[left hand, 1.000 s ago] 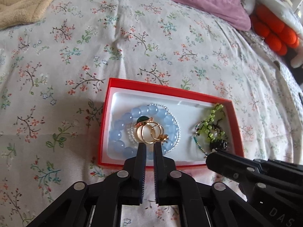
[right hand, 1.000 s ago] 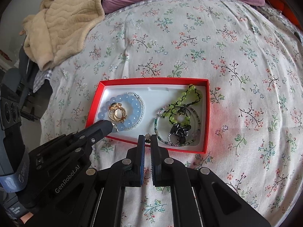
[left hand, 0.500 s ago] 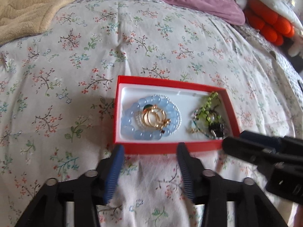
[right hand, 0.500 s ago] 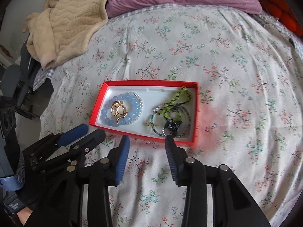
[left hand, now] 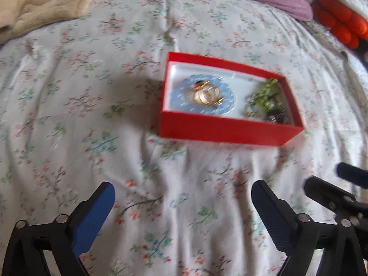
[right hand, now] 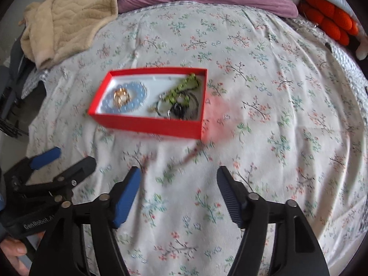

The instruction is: Organize jewelry

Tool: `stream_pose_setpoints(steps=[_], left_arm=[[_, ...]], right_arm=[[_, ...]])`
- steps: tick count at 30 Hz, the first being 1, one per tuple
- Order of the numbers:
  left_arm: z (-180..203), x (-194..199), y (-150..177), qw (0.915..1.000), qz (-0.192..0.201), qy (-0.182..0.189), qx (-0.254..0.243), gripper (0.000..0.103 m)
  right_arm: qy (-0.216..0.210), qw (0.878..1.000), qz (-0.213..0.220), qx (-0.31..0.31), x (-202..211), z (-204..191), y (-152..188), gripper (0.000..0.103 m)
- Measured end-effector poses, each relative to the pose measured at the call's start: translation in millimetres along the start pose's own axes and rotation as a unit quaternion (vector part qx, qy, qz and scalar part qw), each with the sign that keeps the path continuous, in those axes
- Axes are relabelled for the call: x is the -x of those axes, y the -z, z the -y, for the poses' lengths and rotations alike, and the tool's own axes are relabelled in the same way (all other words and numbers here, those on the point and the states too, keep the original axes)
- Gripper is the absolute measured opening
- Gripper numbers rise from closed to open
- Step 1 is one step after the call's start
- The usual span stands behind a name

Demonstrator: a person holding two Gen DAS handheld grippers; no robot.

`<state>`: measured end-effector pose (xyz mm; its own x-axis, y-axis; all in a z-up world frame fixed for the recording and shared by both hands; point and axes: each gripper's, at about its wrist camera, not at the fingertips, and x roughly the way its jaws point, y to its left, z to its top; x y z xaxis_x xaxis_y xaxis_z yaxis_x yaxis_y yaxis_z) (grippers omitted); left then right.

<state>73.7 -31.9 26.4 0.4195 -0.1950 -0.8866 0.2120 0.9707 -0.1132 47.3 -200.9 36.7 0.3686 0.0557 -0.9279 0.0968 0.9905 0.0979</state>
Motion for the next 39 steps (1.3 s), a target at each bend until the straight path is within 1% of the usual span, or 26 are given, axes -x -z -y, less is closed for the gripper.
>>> stream_pose_setpoints(steps=[1, 4, 6, 10, 13, 16, 20, 30, 39], left_arm=[[-1, 1, 3, 1.0, 0.001, -0.006, 0.0, 0.101], [-5, 3, 13, 0.9997, 0.002, -0.023, 0.003, 0.102], [-10, 4, 21, 0.9994, 0.001, -0.034, 0.008, 0.102], [-14, 4, 33, 0.9986, 0.0, -0.052, 0.006, 0.102], [-14, 3, 44, 0.9978, 0.002, -0.067, -0.004, 0.102], [-11, 1, 50, 0.9975, -0.002, -0.07, -0.011, 0.102], [-6, -2, 54, 0.9971, -0.005, -0.074, -0.018, 0.102], [-4, -5, 52, 0.9968, -0.002, -0.079, -0.014, 0.102], [-4, -4, 53, 0.9965, -0.001, -0.082, -0.015, 0.102]], right_arm=[[0.005, 1.0, 0.001, 0.004, 1, -1, 3, 0.083], [0.02, 1.0, 0.006, 0.017, 3, -2, 16, 0.093], [0.04, 0.999, 0.006, 0.023, 2, 0, 24, 0.097], [0.067, 0.998, 0.005, 0.02, -3, 9, 36, 0.102], [0.082, 0.996, 0.006, 0.02, -6, 13, 41, 0.103], [0.1, 0.995, 0.013, 0.024, -7, 14, 45, 0.103], [0.109, 0.993, 0.016, 0.029, -8, 13, 47, 0.103], [0.113, 0.992, 0.012, 0.048, -13, 1, 51, 0.103], [0.114, 0.992, 0.013, 0.046, -14, 1, 50, 0.103]])
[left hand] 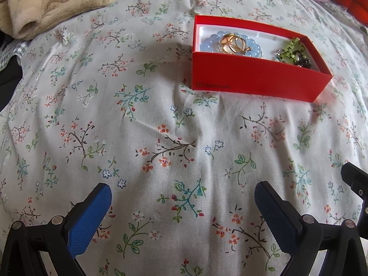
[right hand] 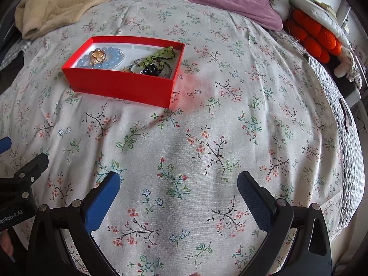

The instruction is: Organize jewelry

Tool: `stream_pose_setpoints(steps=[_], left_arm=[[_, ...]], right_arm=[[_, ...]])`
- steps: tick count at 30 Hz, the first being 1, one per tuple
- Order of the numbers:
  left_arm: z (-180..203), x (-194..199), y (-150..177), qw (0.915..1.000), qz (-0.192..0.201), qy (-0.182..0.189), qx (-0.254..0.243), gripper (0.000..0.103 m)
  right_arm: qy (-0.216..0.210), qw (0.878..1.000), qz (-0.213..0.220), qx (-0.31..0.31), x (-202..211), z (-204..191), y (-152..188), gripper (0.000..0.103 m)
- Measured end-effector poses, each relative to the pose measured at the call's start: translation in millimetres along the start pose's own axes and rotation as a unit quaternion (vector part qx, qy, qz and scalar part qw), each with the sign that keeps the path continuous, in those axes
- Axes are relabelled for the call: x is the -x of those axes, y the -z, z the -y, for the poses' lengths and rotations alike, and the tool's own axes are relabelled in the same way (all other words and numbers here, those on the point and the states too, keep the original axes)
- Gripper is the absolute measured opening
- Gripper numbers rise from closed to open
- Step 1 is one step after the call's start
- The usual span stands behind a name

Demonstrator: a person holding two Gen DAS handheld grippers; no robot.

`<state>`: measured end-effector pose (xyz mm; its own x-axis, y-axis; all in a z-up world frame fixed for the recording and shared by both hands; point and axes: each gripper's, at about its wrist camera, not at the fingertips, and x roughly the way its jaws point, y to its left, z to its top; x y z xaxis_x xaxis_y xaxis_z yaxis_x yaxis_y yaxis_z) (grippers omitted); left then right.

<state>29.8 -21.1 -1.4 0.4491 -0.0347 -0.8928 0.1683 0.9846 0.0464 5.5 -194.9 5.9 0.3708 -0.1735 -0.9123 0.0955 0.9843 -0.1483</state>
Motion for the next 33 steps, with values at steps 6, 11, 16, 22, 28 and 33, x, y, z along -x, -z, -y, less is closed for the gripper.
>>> stream_pose_setpoints(steps=[6, 11, 16, 22, 28, 33], left_arm=[[-2.2, 1.9, -0.8, 1.0, 0.003, -0.001, 0.005, 0.102], [-0.5, 3.3, -1.3, 1.0, 0.007, 0.001, 0.005, 0.102], [1.9, 3.0, -0.9, 1.0, 0.007, 0.0, 0.003, 0.102], [2.2, 2.3, -0.7, 1.0, 0.006, -0.001, 0.003, 0.102], [1.8, 2.0, -0.8, 1.0, 0.005, -0.001, 0.003, 0.102], [1.5, 2.0, -0.9, 1.0, 0.005, -0.001, 0.003, 0.102]], right_arm=[[0.0, 1.0, 0.0, -0.006, 0.4, 0.2, -0.9, 0.103], [0.001, 1.0, 0.0, -0.01, -0.2, 1.0, -2.1, 0.103], [0.0, 1.0, 0.001, -0.01, 0.2, 0.0, -1.8, 0.103], [0.0, 1.0, 0.001, -0.01, 0.5, -0.6, -1.2, 0.103], [0.0, 1.0, 0.0, -0.009, 0.1, -0.8, -1.2, 0.103], [0.0, 1.0, 0.001, -0.009, 0.1, -1.0, -1.2, 0.103]])
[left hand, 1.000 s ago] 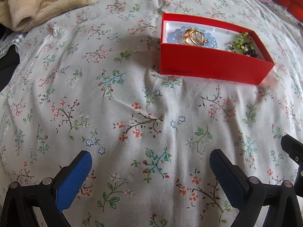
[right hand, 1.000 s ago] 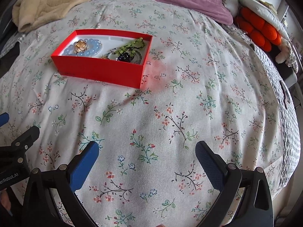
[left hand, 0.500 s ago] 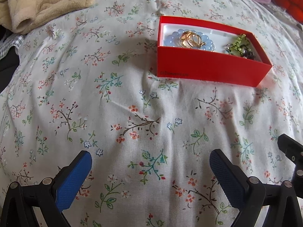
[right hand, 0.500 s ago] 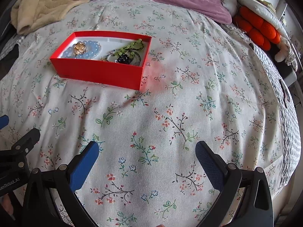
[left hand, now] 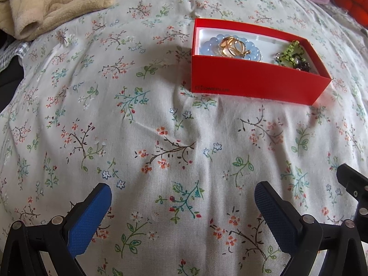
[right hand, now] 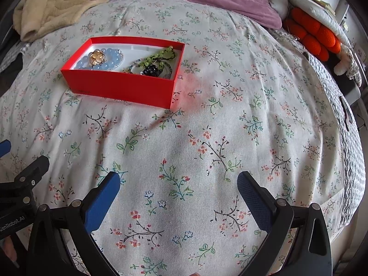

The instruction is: Organize jewelry

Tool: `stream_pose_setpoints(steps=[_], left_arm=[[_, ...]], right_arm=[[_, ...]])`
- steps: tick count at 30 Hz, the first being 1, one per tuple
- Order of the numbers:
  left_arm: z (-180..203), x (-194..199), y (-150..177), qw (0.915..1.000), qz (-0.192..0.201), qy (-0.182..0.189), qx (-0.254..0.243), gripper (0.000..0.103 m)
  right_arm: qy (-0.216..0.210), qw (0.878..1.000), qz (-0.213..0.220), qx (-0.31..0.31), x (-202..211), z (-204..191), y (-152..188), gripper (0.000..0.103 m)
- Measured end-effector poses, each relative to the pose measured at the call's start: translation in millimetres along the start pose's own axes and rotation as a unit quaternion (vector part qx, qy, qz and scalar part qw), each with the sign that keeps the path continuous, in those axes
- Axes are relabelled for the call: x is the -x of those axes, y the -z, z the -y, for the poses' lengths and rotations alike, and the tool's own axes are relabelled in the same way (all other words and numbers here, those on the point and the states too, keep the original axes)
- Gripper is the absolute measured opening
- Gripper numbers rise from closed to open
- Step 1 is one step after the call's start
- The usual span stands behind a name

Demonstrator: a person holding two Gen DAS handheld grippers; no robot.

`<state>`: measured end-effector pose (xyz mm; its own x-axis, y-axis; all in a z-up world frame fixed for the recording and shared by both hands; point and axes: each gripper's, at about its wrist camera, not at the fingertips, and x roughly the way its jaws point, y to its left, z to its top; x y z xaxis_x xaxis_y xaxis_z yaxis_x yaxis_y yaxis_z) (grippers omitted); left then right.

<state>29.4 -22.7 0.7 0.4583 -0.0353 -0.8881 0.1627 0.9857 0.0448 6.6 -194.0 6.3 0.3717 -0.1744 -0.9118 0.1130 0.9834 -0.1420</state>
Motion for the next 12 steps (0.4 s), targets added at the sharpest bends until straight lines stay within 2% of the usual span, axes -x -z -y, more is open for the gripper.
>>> stream_pose_setpoints(steps=[8, 12], left_arm=[[-1.1, -1.1, 1.3, 1.0, -0.003, 0.001, -0.001, 0.102], [-3.0, -1.9, 4.0, 0.9999, 0.0, -0.011, -0.001, 0.102]], right_arm=[[0.0, 1.0, 0.0, 0.005, -0.4, -3.9, 1.5, 0.103], [-0.005, 1.0, -0.002, 0.003, -4.1, -7.5, 2.9, 0.103]])
